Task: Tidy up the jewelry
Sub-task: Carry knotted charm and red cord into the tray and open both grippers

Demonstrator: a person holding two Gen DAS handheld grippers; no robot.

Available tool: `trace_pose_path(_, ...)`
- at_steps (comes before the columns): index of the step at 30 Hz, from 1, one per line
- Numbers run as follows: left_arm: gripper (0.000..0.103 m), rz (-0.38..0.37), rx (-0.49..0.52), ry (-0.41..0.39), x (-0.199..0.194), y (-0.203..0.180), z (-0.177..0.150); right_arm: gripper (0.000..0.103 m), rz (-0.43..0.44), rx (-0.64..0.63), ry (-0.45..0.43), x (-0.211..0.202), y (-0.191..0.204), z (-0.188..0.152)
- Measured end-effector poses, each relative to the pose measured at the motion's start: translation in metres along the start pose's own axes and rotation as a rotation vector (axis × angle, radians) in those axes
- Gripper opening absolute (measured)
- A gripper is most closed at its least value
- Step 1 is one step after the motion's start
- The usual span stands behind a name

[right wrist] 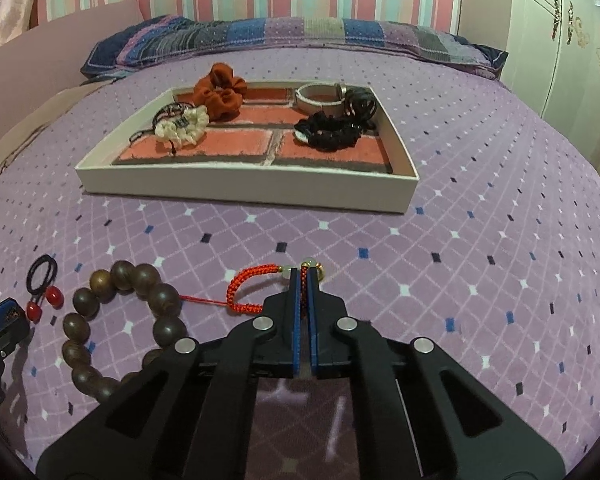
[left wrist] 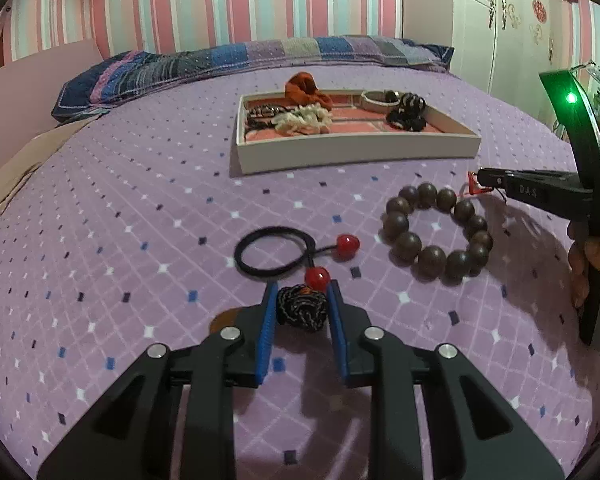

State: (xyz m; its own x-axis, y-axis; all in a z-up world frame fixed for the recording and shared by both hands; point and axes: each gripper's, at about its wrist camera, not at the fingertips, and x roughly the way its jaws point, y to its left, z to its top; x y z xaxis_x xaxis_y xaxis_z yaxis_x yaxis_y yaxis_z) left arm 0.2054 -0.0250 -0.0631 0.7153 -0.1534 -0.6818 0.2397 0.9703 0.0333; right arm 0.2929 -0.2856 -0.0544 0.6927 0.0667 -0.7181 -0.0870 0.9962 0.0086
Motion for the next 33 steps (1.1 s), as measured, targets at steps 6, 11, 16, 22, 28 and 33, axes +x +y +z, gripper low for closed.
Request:
trace_pose_path(6, 0.026, -0.001, -0.035, -0.034, -0.011, 0.009, 0.013, 0.004, 0.009, 0.007, -0.04, -0.008, 0.0, 0.005)
trace_pose_path(11, 0.025, 0.001, -0.06, -0.092, -0.026, 0.015, 0.035, 0.004, 0.021, 0.028, -0.064, -0.011, -0.001, 0.011)
trace_pose_path(16, 0.025, -0.015, -0.111, -0.132, -0.033, 0.026, 0.063, 0.004, 0.027, 0.052, -0.09, -0.017, -0.006, 0.021)
trace_pose_path(22, 0.025, -0.04, -0.139, -0.153, -0.021, 0.031, 0.098, 0.004, 0.029, 0.084, -0.108, -0.014, -0.017, 0.037)
trace_pose_path(28, 0.025, -0.058, -0.143, -0.172, 0.001, 0.03, 0.14, 0.004, 0.018, 0.083, -0.127, -0.005, -0.025, 0.062)
trace_pose_path(33, 0.025, -0.075, -0.134, -0.165, 0.029, 0.024, 0.17, 0.004, 0.029, 0.105, -0.157, 0.0, -0.035, 0.087)
